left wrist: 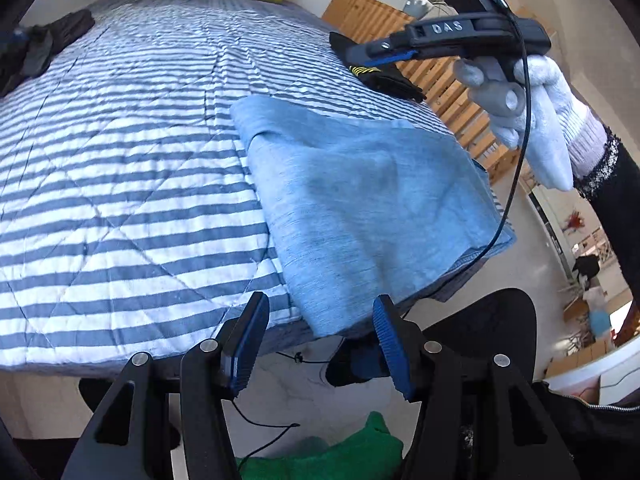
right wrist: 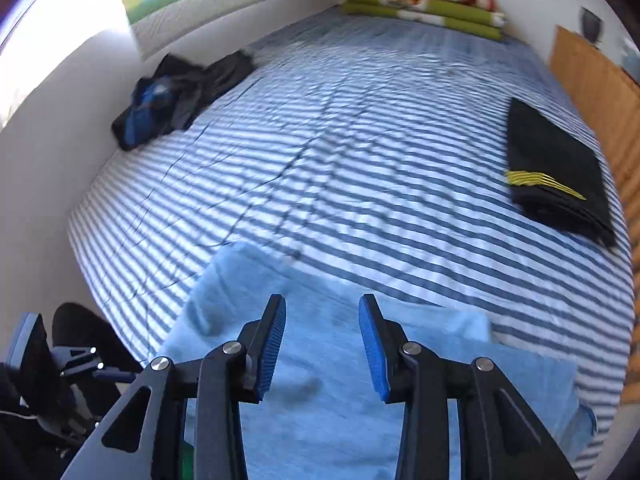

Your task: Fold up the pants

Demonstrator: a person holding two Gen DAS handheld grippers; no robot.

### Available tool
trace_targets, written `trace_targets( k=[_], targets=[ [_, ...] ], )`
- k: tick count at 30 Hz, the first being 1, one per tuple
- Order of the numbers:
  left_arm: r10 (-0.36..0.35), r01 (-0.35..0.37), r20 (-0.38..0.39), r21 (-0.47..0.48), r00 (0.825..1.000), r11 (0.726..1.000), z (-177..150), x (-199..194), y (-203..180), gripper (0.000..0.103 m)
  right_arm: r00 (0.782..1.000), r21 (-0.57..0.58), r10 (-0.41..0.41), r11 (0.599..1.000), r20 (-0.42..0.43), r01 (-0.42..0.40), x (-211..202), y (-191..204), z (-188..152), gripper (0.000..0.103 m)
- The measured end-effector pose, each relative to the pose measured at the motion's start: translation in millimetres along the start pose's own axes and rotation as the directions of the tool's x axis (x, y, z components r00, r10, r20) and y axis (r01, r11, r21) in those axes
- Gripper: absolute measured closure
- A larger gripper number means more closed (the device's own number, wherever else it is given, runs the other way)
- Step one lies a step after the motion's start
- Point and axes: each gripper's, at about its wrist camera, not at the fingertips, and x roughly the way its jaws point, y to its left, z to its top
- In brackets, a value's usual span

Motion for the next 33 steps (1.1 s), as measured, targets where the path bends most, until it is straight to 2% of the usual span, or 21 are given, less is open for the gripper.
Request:
trace_targets(
  k=[3,5,9,16,18,19,23,27,29,31,33],
  targets=[
    [-0.032,0.032,-0.014,-0.013,0.999,0.999,-4,12,7,0.045,0.995,-0.112,0.017,0.993,-0.094,-0.027,46,43,31,0.069],
    [-0.067,0.067,-0.021,-0.019,0.998,0.998,-5,17,9,0.046,0.986,-0.138,0.036,0.989,-0.164,-0.059,77,61,47,0.069],
    [-0.101,0.101,-0.013,-0.006,0.995,0.995,-5,22,10,0.047,0.967,-0.162,0.042,0.983,-0.251,-0.085,119,76,61,0.069],
    [-0.137,0.137,-0.015,0.001,0.99,0.991,-9,21,14,0.066,0.934,-0.17,0.049,0.979,-0.354,-0.116,152,82,64,0.069],
    [-0.141,0.141,-0.015,0.007,0.99,0.99,-10,20,14,0.072,0.928,-0.194,0.045,0.973,-0.369,-0.124,151,87,62,0.077],
    [-0.137,0.137,-0.012,0.015,0.991,0.99,-11,19,14,0.074,0.927,-0.213,0.033,0.97,-0.373,-0.121,150,90,60,0.079],
    [-0.124,0.124,0.0,0.033,0.992,0.992,-15,15,10,0.083,0.936,-0.253,-0.046,0.966,-0.35,-0.047,144,96,53,0.101],
    [-0.115,0.114,0.011,0.076,0.993,0.991,-19,6,-2,0.088,0.961,-0.236,-0.11,0.971,-0.255,0.048,123,98,49,0.101],
    [-0.078,0.073,0.035,0.127,0.996,0.989,-25,0,-13,0.088,0.972,-0.228,-0.127,0.97,-0.197,0.081,110,99,50,0.102],
    [-0.065,0.059,0.038,0.153,0.997,0.986,-25,-2,-17,0.088,0.982,-0.152,-0.076,0.987,-0.171,0.05,103,89,57,0.102],
    [-0.065,0.062,0.023,0.107,0.998,0.992,-24,0,-7,0.088,0.983,-0.1,-0.051,0.994,-0.174,0.034,112,81,57,0.102]
  ],
)
